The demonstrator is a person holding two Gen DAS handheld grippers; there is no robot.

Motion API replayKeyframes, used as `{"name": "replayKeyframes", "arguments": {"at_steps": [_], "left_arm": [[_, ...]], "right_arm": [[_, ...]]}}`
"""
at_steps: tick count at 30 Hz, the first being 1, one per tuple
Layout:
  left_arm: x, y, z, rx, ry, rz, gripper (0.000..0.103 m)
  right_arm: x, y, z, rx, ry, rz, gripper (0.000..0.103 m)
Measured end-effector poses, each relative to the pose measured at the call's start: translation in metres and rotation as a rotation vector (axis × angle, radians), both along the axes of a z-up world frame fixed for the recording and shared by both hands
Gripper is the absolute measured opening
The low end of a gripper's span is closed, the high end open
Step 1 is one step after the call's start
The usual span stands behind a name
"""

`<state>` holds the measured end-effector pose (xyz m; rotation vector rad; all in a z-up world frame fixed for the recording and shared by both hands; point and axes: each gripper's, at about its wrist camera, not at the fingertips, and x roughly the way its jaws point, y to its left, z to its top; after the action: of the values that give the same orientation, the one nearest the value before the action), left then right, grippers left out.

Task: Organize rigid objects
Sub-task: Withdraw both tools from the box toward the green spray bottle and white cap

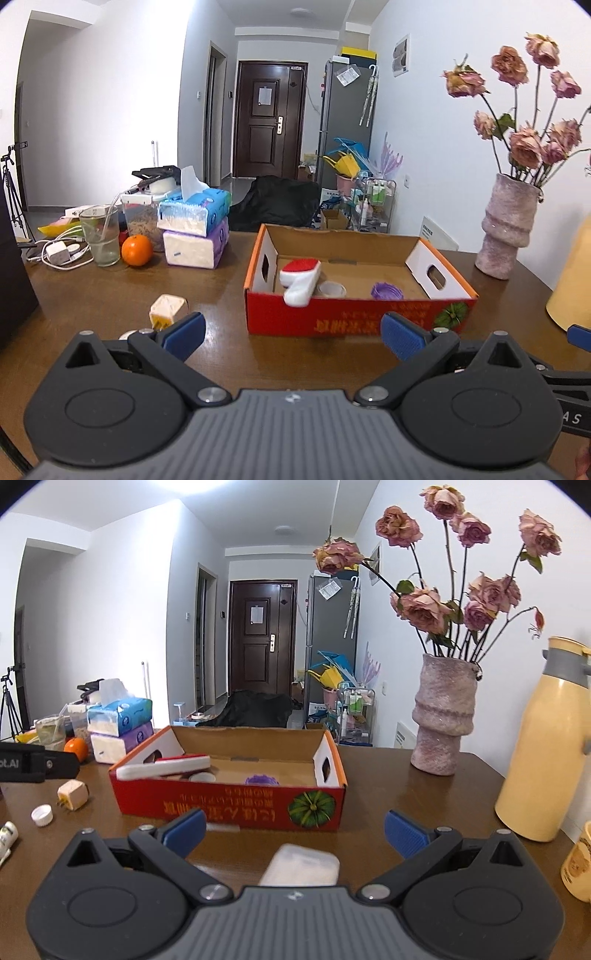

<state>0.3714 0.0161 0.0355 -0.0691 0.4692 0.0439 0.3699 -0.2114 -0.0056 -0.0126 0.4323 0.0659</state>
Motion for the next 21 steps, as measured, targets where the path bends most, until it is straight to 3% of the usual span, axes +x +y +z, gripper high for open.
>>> {"name": "replayKeyframes", "arguments": {"at_steps": [12,21], "left_arm": [[-0.05,-0.003,-0.005,-0.01,0.002,-0.014,0.103],[-0.064,0.0,-0.024,-0.013,0.058,0.003,0.103]], "right_arm": [[-0.05,-0.015,-0.008,-0.006,0.008,-0.028,0.103],[-0.075,-0.024,-0.018,0.002,0.021,-0.04,0.103]]}}
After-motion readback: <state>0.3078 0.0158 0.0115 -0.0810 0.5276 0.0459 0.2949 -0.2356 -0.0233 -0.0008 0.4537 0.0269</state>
